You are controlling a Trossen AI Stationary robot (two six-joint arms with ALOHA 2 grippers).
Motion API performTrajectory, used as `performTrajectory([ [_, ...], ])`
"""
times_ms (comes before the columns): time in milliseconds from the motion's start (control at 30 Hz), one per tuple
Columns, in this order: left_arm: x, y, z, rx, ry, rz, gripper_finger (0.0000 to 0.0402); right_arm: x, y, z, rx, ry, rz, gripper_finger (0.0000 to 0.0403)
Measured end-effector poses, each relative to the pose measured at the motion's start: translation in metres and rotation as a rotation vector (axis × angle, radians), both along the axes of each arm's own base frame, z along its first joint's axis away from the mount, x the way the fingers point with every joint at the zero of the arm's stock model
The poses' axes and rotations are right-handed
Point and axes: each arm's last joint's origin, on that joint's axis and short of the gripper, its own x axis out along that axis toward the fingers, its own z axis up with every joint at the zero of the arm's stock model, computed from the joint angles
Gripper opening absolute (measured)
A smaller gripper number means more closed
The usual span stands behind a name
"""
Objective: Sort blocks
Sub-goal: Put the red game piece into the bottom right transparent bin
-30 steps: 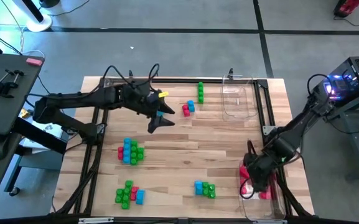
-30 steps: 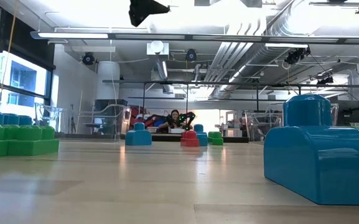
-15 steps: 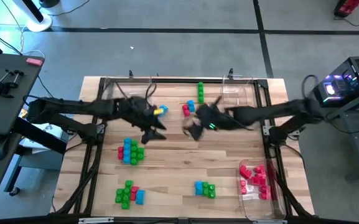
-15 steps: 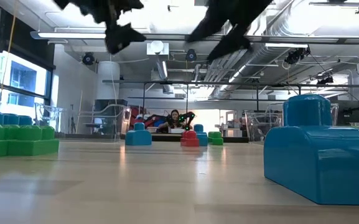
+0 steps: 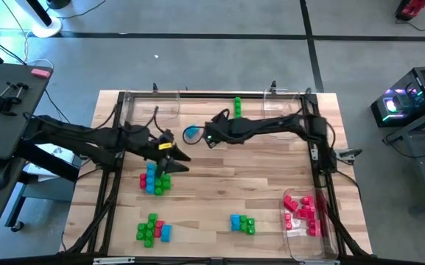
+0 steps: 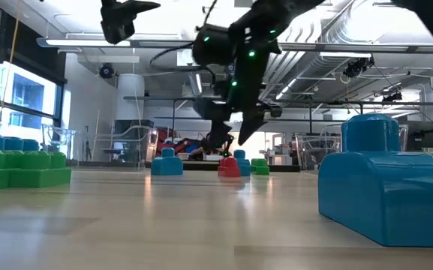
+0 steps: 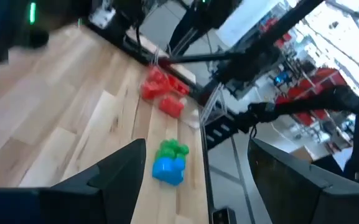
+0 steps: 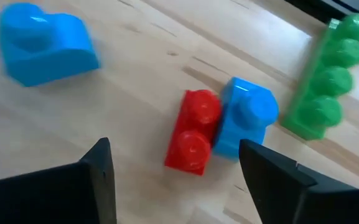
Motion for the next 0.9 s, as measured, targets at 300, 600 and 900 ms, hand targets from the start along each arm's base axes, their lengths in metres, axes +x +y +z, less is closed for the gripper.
performTrajectory([
  [300, -0.007, 0.005, 0.007, -0.02, -0.023, 0.029, 0.0268, 0.01, 0.002, -0.03, 0.029, 0.116, -0.12, 0.0178],
  [600, -0.008, 0.005, 0.005, -0.048, 0.004, 0.031, 0.0268, 0.011, -0.021, -0.032, 0.093, 0.069, -0.139, 0.0177],
  [900, -0.008, 0.004, 0.005, -0.055, 0.007, 0.021, 0.0268, 0.009, -0.044, -0.04, 0.2, 0.0, -0.131, 0.0177],
])
